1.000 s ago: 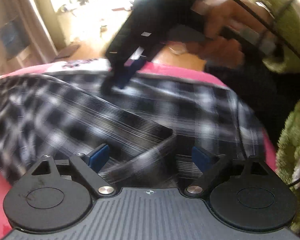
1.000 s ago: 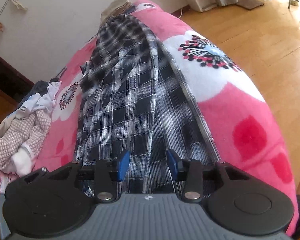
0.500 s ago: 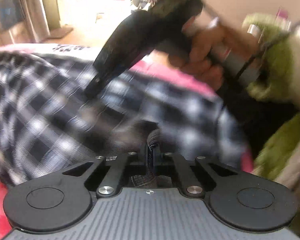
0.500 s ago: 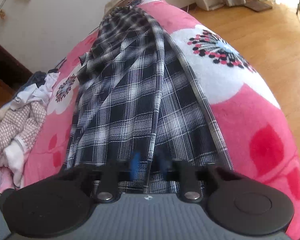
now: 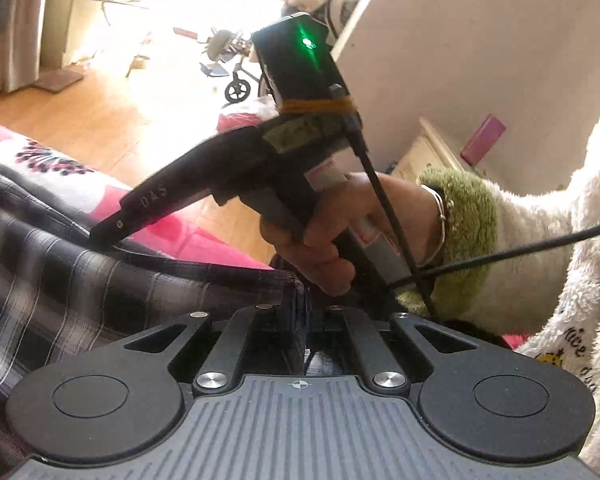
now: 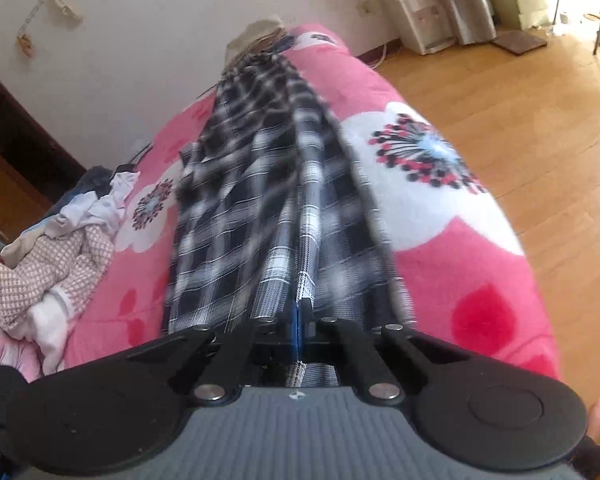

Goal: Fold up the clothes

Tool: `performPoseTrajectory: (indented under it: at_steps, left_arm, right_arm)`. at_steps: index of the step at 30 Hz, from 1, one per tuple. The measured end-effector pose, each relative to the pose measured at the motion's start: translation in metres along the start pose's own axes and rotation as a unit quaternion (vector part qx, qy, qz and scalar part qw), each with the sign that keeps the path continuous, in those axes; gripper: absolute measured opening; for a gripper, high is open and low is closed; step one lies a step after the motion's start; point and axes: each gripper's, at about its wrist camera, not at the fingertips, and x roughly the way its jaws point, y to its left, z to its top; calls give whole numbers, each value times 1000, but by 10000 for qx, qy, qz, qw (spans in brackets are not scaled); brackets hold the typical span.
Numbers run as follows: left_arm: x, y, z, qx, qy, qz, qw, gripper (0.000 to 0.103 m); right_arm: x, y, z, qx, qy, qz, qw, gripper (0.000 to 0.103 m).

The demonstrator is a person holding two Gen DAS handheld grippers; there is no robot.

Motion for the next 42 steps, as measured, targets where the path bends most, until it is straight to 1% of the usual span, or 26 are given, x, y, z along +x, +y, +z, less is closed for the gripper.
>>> performPoseTrajectory:
  at_steps: [3, 9, 15, 18, 20, 22, 23, 24, 25, 27, 28, 30, 32, 33, 34, 35, 36, 38, 39, 42]
  left_arm:
    - [12, -1, 4, -7, 62, -51, 10000, 2]
    - [28, 8, 10, -130, 176, -238, 9995, 2]
    - [48, 4, 0, -88, 632, -463, 9969, 2]
    - [57, -4, -9, 3, 875, -536, 9947, 2]
    - [63, -5, -16, -33, 1085, -538, 9926, 2]
    - [63, -3, -21, -112, 1204, -513, 9913, 4]
    - [61, -3, -22, -157, 1232, -498, 9910, 5]
    - [58, -1, -24, -201, 1241, -475, 9909, 15]
    - [50, 1, -24, -244, 1140, -404, 9924, 29]
    - [34, 5, -23, -331, 937, -263, 9947, 40]
    - [25, 8, -23, -374, 836, -192, 9956, 42]
    - [7, 15, -21, -471, 642, 30, 9968, 44]
    - [-12, 32, -19, -671, 404, 353, 9963, 47]
    - [-22, 42, -19, -789, 295, 522, 9951, 49]
    - [-29, 50, -21, -909, 265, 749, 9927, 49]
    - [-33, 57, -24, -994, 292, 973, 9899, 49]
    - [-34, 61, -25, -1032, 346, 1173, 9871, 49]
    - [-37, 66, -33, -972, 465, 1502, 9828, 49]
    - [-37, 66, -38, -912, 520, 1608, 9814, 49]
    - [-27, 60, -54, -756, 741, 1720, 9794, 49]
  right_arm:
    - [-2, -14, 0, 102, 17, -99, 9999, 0]
    - [-3, -33, 0, 203, 53, -252, 9995, 0]
    - [4, -51, -2, 358, 180, -344, 9986, 0]
    - [7, -53, -4, 330, 224, -344, 9986, 0]
    - [11, -54, -6, 232, 298, -456, 9982, 0]
    - [14, -56, -9, 78, 412, -703, 9966, 0]
    - [11, -59, -11, 95, 421, -717, 9965, 0]
    - [5, -61, -12, 130, 408, -742, 9963, 1]
    - [-2, -63, -13, 132, 377, -806, 9959, 1]
    - [-20, -67, -16, 106, 289, -903, 9954, 2]
    - [-31, -69, -17, 99, 248, -853, 9960, 2]
    - [-51, -71, -20, 78, 185, -713, 9973, 2]
    - [-66, -65, -23, -78, 248, -428, 9987, 6]
    - [-69, -60, -25, -199, 335, -291, 9988, 13]
    - [-68, -53, -28, -349, 484, -162, 9981, 20]
    - [-66, -46, -31, -499, 633, -33, 9967, 36]
    - [-64, -39, -34, -649, 782, 96, 9948, 48]
    - [-58, -25, -39, -919, 1079, 333, 9893, 48]
    - [-49, -18, -42, -1002, 1229, 413, 9865, 48]
    - [-20, -7, -46, -1073, 1590, 517, 9801, 48]
